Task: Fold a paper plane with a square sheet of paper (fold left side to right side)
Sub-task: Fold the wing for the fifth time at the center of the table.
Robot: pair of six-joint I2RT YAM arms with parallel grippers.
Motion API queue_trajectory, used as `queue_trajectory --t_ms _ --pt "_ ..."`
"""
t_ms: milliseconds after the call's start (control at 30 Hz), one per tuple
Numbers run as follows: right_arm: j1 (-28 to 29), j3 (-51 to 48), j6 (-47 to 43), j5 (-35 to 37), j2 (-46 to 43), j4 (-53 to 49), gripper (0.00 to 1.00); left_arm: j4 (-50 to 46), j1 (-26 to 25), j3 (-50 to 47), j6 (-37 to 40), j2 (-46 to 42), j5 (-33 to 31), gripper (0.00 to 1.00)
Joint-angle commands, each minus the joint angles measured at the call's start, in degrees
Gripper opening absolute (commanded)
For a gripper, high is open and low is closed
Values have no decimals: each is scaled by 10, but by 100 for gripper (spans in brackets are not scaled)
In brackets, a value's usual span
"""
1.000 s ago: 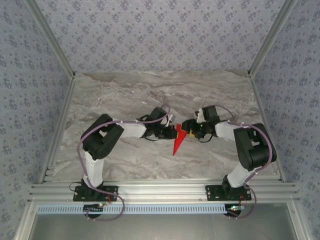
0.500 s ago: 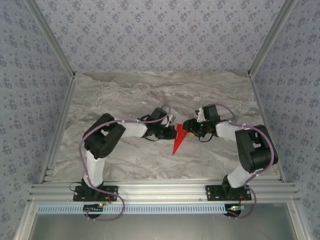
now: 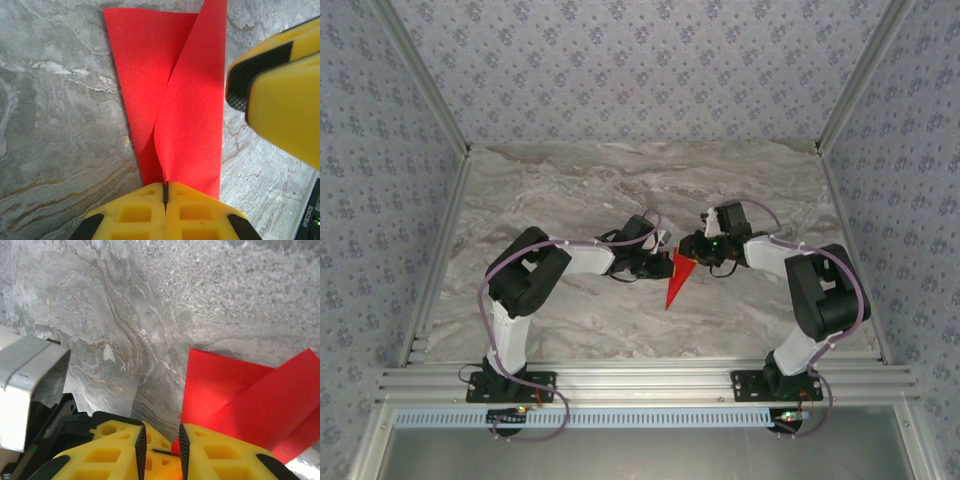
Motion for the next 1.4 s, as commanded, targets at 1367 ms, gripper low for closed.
queue_trajectory --t_ms 1367 --pt "-23 -73 -23 67 61 -26 9 -33 -2 -58 1 -159 -1 25"
